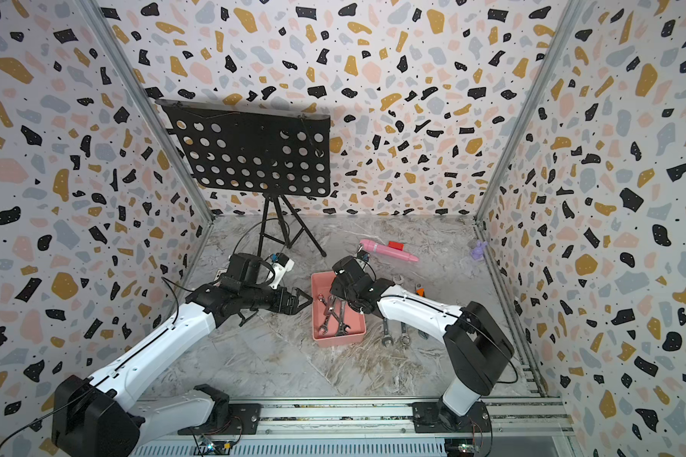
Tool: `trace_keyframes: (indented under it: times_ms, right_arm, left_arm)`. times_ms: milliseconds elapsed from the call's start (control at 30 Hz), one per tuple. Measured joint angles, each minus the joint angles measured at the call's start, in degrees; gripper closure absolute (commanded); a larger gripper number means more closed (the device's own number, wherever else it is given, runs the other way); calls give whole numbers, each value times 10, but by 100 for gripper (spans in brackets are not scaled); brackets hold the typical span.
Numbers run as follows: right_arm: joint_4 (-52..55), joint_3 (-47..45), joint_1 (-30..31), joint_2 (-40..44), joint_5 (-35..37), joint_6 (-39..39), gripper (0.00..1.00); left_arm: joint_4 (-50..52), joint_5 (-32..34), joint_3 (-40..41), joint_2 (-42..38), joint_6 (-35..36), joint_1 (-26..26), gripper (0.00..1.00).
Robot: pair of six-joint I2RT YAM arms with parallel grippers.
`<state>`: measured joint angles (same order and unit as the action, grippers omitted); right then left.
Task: Take out the wrench from the storage box
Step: Pick up the wrench from the storage box, then place the wrench at the center of the board.
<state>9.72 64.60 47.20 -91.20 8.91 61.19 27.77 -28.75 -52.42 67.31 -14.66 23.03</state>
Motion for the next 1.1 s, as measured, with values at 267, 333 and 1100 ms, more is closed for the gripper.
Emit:
trace_keyframes:
  times_ms: [267, 333, 1100]
  right_arm:
    - [122, 33, -59, 80, -96, -167, 100]
    - [167, 38, -92, 101, -126, -220, 100]
    - [454, 5, -441, 141, -180, -628, 100]
  left_arm:
    - [-12, -5, -1, 0, -21, 5, 0]
    - [-15, -3, -1, 0, -27, 11, 0]
    - [-73, 45, -21, 32, -101, 103, 0]
